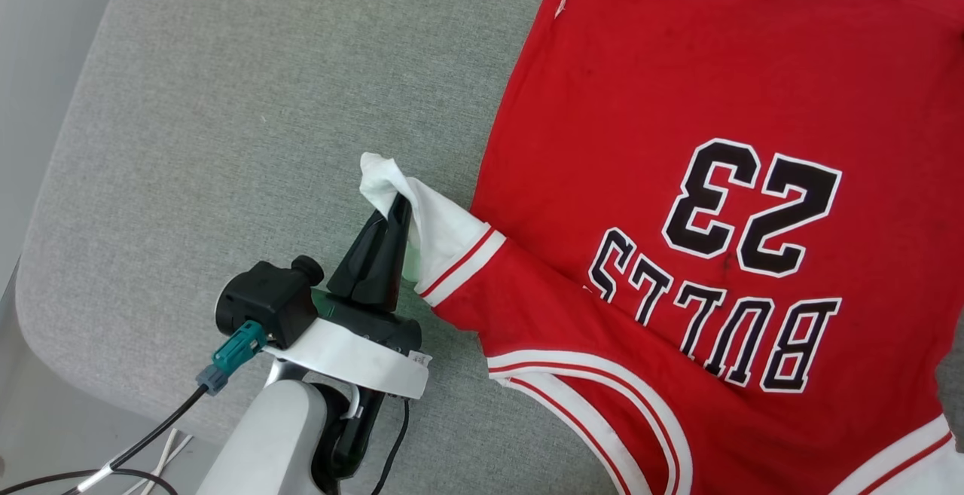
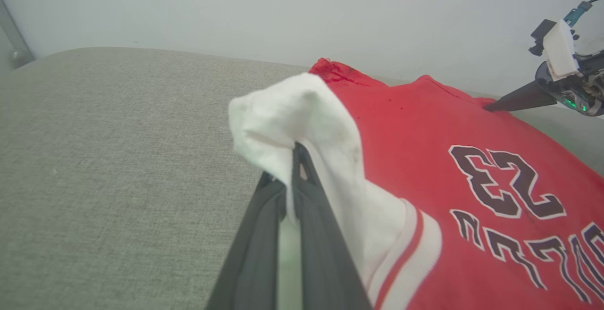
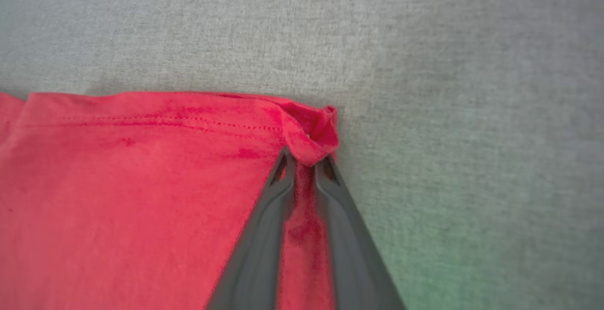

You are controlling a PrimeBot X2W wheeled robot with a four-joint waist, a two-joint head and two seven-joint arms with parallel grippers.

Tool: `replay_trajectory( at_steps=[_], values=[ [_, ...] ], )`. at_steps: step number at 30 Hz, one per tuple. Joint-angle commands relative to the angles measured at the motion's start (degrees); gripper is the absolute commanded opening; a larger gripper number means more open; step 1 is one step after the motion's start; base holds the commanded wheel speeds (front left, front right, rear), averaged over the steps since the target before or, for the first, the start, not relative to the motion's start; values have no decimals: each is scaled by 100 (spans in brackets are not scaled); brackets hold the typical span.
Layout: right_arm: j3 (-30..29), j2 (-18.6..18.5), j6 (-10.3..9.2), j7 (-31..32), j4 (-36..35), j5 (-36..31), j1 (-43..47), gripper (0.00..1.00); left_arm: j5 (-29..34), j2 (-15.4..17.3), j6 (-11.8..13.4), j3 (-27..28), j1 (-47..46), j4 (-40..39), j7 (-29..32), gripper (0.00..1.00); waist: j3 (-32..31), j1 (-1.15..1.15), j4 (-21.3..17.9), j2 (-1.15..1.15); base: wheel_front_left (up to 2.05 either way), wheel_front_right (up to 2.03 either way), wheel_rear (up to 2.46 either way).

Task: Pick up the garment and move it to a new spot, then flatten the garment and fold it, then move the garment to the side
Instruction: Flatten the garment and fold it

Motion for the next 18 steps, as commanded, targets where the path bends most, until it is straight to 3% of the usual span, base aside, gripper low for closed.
replay_trajectory(
  at_steps=[1, 10, 18],
  values=[
    [36, 237, -1, 89, 241, -54, 325, 0, 22, -29, -31, 20, -53, 40, -35, 0, -41, 0, 2, 0, 0, 0, 0],
    [565, -228, -2, -236, -386, -7, 483, 0, 72, -3, -54, 122, 136, 235, -41, 0, -608, 0, -188, 0, 0, 0, 0],
    [1309, -629, -2, -120, -1399, 739, 1566, 0, -31, 225, 241, 419, 640, 297, 48, 0, -1404, 0, -907, 0, 0, 0, 0]
  ],
)
